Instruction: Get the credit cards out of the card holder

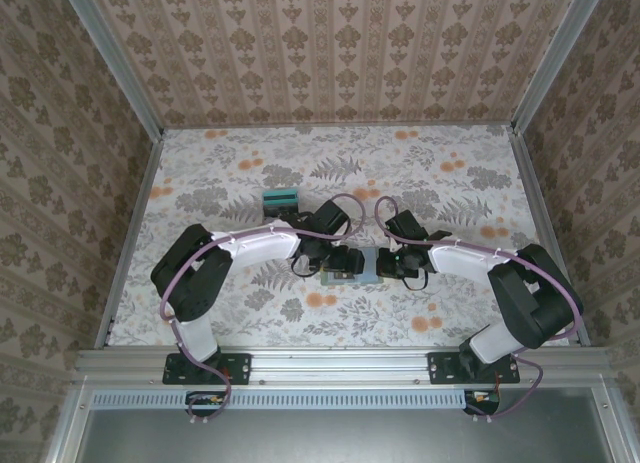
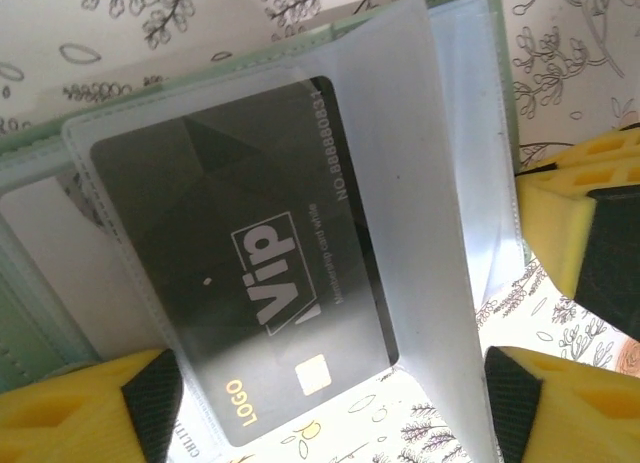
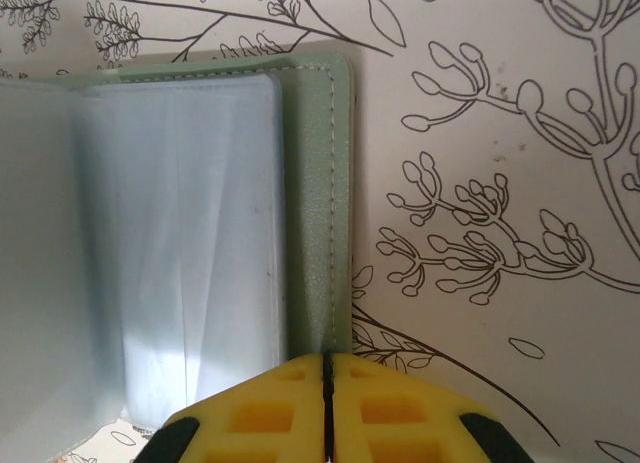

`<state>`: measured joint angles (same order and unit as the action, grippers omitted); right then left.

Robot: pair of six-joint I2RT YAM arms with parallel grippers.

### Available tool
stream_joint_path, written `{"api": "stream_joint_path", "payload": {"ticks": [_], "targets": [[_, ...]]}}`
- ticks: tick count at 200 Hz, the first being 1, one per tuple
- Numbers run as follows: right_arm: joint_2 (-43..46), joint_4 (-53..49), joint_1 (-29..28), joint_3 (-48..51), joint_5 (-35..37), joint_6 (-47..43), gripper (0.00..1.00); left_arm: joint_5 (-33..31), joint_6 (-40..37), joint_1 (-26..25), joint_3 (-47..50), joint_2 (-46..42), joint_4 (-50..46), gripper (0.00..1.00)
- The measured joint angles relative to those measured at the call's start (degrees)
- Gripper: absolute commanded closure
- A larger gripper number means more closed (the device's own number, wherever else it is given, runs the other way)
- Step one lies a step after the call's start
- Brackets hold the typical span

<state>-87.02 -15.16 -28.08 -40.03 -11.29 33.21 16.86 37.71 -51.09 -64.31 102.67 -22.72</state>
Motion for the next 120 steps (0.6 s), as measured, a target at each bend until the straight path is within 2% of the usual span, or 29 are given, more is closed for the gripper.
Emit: {"api": "stream_joint_path", "payload": {"ticks": [56, 90, 120], "targets": [[-0.1, 0.0, 0.0, 0.0, 0.0, 0.1, 0.87, 0.5, -1.3, -0.5, -2.2, -0.2, -1.2, 0.09], [-0.1, 0.0, 0.0, 0.0, 0.0, 0.2, 0.82, 0.7, -1.6, -0.6, -2.6, -1.5, -2.1, 0.08], [0.0, -0.6, -0.1, -0.7, 0.5, 0.1, 0.71, 0.7, -1.6, -0.4, -2.5, -2.4, -2.6, 0.08]]}}
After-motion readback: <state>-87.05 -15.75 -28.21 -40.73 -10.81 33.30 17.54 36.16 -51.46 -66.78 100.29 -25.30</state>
